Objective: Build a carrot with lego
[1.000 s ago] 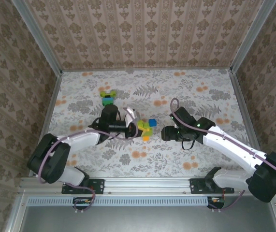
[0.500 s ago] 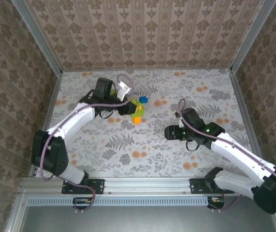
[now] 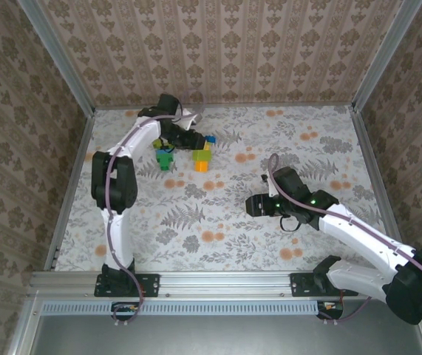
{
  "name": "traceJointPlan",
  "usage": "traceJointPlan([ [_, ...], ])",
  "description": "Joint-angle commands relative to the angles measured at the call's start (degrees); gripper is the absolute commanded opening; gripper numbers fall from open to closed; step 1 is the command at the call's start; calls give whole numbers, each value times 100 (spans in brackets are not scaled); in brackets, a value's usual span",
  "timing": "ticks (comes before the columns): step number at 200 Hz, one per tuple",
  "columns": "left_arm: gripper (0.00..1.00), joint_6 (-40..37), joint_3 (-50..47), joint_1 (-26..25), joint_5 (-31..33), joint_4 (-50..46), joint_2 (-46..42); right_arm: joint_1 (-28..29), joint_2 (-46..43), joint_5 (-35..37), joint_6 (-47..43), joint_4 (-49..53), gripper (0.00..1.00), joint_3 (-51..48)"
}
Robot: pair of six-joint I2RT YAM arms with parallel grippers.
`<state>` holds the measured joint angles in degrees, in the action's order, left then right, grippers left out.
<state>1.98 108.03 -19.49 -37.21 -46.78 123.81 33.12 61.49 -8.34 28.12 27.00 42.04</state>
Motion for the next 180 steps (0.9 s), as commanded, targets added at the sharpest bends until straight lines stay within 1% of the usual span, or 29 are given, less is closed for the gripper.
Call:
traceJointPlan([
  [1,29,75,653,24,-59,-783,459,-34,3,-177,-148,-192,73,-158],
  [39,30,61,1302,55,-12,-1157,1098,-43,20,-212,-166,-305,73,-266],
  [72,31,97,1466,93,-51,-1148,1315,-56,38,-230,-197,-332,73,-284],
  [96,33,140,1620,122,-92,-1157,1458,-47,47,-247,-208,-371,73,-324],
  [116,39,174,1770,141,-76,-1183,1578,-52,64,-257,-208,-411,72,-349],
  [170,41,193,2201,246,-159,-1333,1873,-60,150,-264,-213,-485,72,-381],
  [180,43,198,2252,265,-198,-1333,1917,-59,161,-276,-219,-508,72,-381],
])
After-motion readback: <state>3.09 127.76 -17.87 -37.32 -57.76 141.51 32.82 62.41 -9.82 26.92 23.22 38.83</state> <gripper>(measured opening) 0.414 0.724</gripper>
